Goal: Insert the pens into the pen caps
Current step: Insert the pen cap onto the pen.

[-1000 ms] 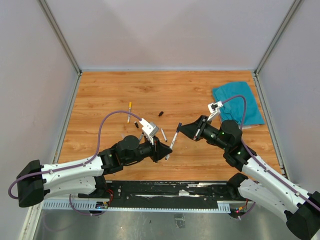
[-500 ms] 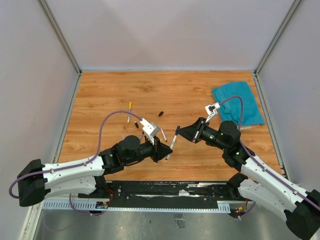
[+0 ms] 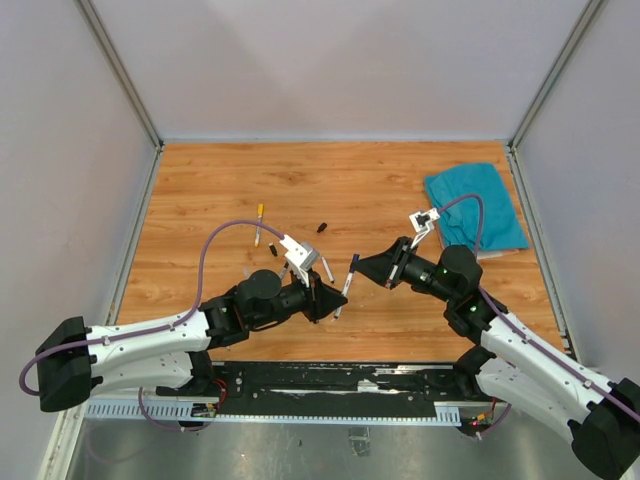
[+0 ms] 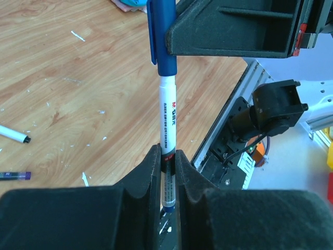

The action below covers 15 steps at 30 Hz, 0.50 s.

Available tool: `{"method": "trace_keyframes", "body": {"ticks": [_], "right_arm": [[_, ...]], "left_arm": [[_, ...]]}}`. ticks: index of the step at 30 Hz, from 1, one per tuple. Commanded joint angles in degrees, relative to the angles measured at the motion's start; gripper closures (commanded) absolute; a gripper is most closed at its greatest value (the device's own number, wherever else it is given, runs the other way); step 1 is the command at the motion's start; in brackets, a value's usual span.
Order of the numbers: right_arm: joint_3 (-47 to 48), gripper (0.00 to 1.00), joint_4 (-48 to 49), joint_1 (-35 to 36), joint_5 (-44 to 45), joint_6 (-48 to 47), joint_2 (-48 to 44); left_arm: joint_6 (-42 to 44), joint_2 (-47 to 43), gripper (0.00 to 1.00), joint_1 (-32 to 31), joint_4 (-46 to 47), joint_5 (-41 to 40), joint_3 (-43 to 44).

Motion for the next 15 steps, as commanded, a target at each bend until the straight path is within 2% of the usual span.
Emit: {"method": "trace_keyframes", "body": {"ticks": [1, 6, 11, 15], "right_arm": [[-1.0, 0.9, 1.6, -1.1, -2.2, -1.3, -1.1], [-0.4, 0.69, 0.4, -1.1, -1.4, -2.3, -2.6], [1.6, 0.48, -5.3, -1.1, 1.8, -5.2, -5.9], [2.7, 0.36, -9.3, -1.1, 5.3, -6.5, -8.6]], "left_arm": [[0.5, -0.3, 1.0, -0.6, 4.5, -0.8, 2.6], [0.3, -0.7, 1.0, -0.6, 4.1, -1.1, 2.3], [0.1, -1.9, 1.0, -0.6, 2.6, -2.6, 1.7], [0.5, -2.6, 1.0, -0.6, 1.0, -3.3, 1.7]]}}
